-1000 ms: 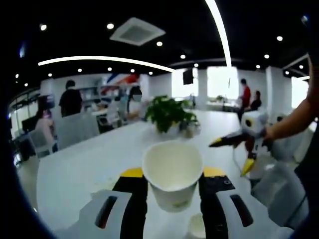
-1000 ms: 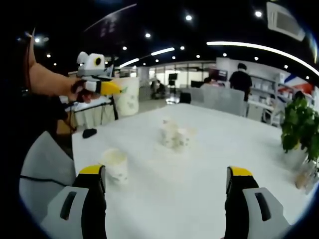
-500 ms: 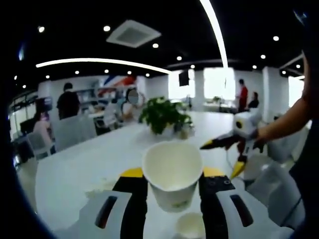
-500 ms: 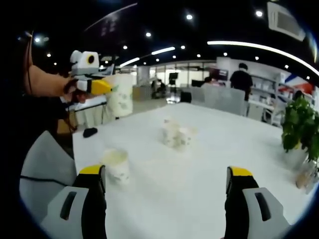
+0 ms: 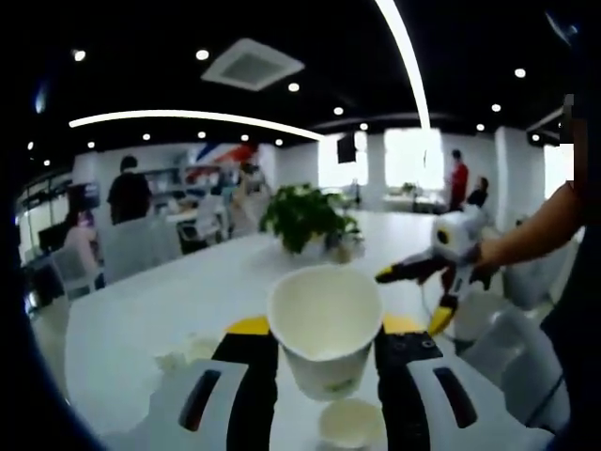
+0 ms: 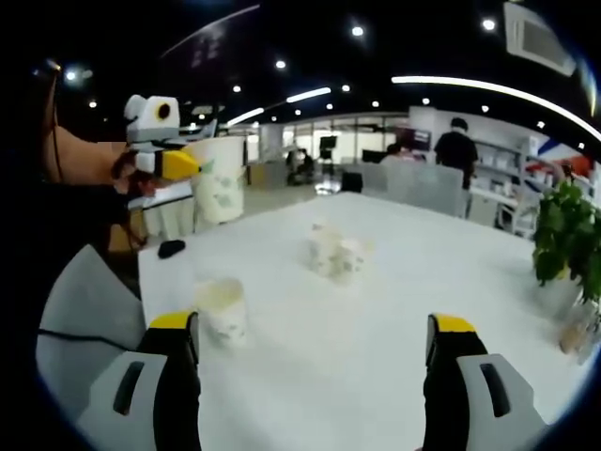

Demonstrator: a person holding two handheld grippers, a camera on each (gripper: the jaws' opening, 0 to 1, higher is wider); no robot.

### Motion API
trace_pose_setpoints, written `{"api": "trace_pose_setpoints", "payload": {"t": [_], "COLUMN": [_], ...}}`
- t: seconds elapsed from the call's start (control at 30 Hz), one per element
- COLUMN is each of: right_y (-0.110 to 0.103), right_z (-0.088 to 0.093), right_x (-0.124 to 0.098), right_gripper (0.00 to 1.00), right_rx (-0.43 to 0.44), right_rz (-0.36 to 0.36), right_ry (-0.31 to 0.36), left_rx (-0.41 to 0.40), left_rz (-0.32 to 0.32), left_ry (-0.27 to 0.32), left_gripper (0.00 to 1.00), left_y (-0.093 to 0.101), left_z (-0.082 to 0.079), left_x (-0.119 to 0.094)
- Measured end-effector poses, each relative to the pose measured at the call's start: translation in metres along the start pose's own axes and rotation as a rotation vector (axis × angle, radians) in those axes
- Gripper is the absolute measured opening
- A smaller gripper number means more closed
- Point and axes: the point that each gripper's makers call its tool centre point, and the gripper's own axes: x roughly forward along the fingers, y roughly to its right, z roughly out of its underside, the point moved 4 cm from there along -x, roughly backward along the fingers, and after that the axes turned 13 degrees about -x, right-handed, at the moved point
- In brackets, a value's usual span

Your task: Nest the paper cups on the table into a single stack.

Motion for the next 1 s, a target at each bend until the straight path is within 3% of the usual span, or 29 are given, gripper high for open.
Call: {"api": "trace_pose_setpoints", "payload": {"t": [0.5,1.0], "right_y": [-0.001,-0.001], "right_z": [0.002,0.004], "right_x": [-0.001,-0.004], "right_gripper": [0.98,0.98], "right_rx": [0.005,0.009], "right_rz": [0.005,0.007], "right_ry": [0.002,0.003], "left_rx": [-0.011,-0.015], "left_rz": [-0.007,-0.023], "left_ry": [0.003,0.015], "left_gripper": [0.38,0.38], "left_y": [0.002,0.002], "left_z": [0.005,0.026], "left_x": [-0.001,0.0]}}
